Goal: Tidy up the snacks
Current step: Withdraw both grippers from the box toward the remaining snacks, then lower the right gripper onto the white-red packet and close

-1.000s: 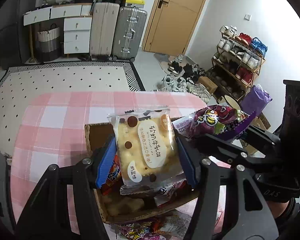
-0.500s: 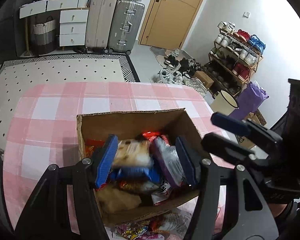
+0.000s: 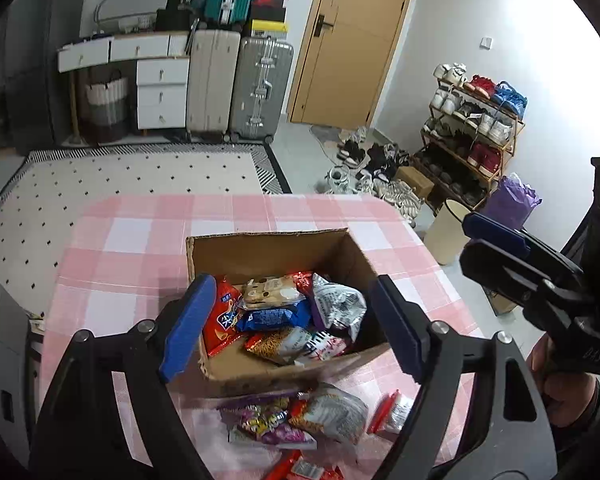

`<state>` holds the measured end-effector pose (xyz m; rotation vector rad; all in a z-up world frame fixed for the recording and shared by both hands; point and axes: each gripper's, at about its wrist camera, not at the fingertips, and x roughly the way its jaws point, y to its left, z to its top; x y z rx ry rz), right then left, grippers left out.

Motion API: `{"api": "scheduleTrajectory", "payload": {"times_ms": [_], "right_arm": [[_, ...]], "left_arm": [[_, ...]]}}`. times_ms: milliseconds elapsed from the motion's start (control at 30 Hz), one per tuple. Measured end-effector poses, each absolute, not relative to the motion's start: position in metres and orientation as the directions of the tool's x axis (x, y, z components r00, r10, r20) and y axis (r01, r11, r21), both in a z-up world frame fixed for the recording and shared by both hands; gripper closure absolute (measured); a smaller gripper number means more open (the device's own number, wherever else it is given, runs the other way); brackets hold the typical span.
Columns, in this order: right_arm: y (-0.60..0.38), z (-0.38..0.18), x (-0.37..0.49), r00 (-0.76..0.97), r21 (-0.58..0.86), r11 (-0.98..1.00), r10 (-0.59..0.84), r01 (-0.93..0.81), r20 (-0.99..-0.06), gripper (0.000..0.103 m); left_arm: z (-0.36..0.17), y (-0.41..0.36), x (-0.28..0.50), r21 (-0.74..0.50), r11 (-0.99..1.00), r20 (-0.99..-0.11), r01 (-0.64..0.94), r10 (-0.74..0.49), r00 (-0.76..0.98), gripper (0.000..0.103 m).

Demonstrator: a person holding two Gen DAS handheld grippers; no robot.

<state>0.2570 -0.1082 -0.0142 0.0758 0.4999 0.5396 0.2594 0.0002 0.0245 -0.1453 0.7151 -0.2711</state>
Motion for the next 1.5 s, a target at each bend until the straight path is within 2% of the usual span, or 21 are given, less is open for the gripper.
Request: {"api": "scheduleTrajectory", "payload": {"times_ms": [67,200,267,367,467,600,767,967,1233,1500], "right_arm": [[-0.112,-0.007,0.242,0.75,0.195,0.857,0.512,-0.476,-0.418,0.028],[-0.121,0.009,0.201,0.774,0.184,0.851,0.525,-0.492,-0.354,0.024],[-0.126,0.018,0.178,0.793,0.163,0.853,0.521,-0.496,-0.315,0.017],[-0.131,0.027,0.147,0.811,0.152,0.854,0.52,-0.498,-0.269,0.012],[-0.137,0.033,0.122,0.813,0.175,0.851,0.525,-0.495,-0.251,0.008],[-0.139,0.034,0.093,0.824,0.163,0.861,0.509,-0.482,-0.249,0.005],[-0.141,0.026,0.077,0.825,0.182,0.869,0.494,-0.46,-0.275,0.003],[-0.144,-0.001,0.068,0.824,0.184,0.889,0.458,-0.419,-0.334,0.003],[-0.152,-0.05,0.075,0.799,0.205,0.907,0.421,-0.367,-0.43,0.003],[-0.159,-0.103,0.094,0.756,0.222,0.918,0.397,-0.329,-0.52,0.003]], "left_arm": [[0.033,-0.001,0.244,-0.209,0.958,-0.612,0.198,-0.286,0.737,0.023],[0.048,-0.005,0.214,-0.164,0.964,-0.567,0.208,-0.265,0.78,0.02],[0.054,-0.007,0.201,-0.157,0.964,-0.555,0.214,-0.265,0.788,0.019],[0.058,-0.007,0.182,-0.157,0.964,-0.545,0.215,-0.266,0.795,0.019],[0.062,-0.004,0.16,-0.135,0.973,-0.509,0.19,-0.232,0.829,0.017],[0.061,0.001,0.138,-0.147,0.974,-0.51,0.173,-0.225,0.831,0.016],[0.054,0.009,0.115,-0.158,0.975,-0.517,0.156,-0.216,0.828,0.015],[0.04,0.016,0.086,-0.167,0.977,-0.521,0.135,-0.204,0.829,0.001],[0.007,0.019,0.066,-0.177,0.98,-0.528,0.092,-0.173,0.832,0.001],[-0.038,0.02,0.078,-0.223,0.973,-0.594,0.066,-0.189,0.782,0.001]]}}
